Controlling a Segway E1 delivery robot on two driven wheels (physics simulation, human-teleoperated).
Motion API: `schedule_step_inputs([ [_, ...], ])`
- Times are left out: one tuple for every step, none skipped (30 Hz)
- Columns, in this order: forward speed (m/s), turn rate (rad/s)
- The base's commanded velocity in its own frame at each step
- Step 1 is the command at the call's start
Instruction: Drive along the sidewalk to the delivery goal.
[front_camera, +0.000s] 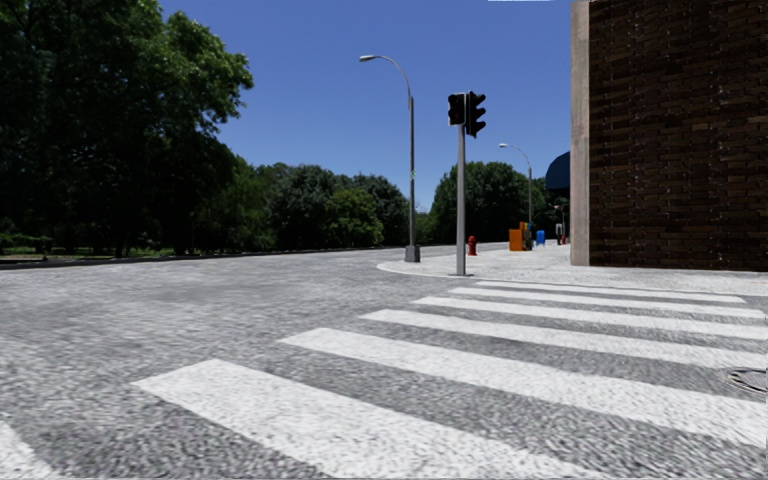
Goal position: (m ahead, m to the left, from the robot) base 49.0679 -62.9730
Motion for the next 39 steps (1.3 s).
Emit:
schedule_step_inputs([
  [1.99, -0.61],
  [1.99, -0.61],
  [1.99, -0.61],
  [1.99, -0.61],
  [1.99, -0.61],
  [1.99, -0.61],
  [1.99, -0.61],
  [1.99, -0.61],
  [1.99, -0.61],
  [1.99, -0.61],
  [1.99, -0.61],
  [1.99, -0.61],
  [1.99, -0.61],
  [1.99, -0.61],
  [1.99, -0.61],
  [1.99, -0.61],
  [1.99, -0.61],
  [1.99, -0.61],
  [1.99, -0.61],
  [1.99, -0.61],
  [1.99, -0.61],
  [1.99, -0.61],
  [1.99, -0.61],
  [1.99, -0.61],
  [2.0, -0.61],
  [2.0, -0.61],
  [2.0, -0.61],
  [2.0, -0.53],
  [2.0, -0.01],
  [2.0, 0.0],
  [2.0, 0.0],
  [2.0, 0.0],
  [2.0, 0.0],
  [2.0, 0.0],
  [2.0, 0.0],
  [2.0, 0.0],
  [2.0, 0.0],
  [2.0, 0.0],
  [2.0, 0.0],
])
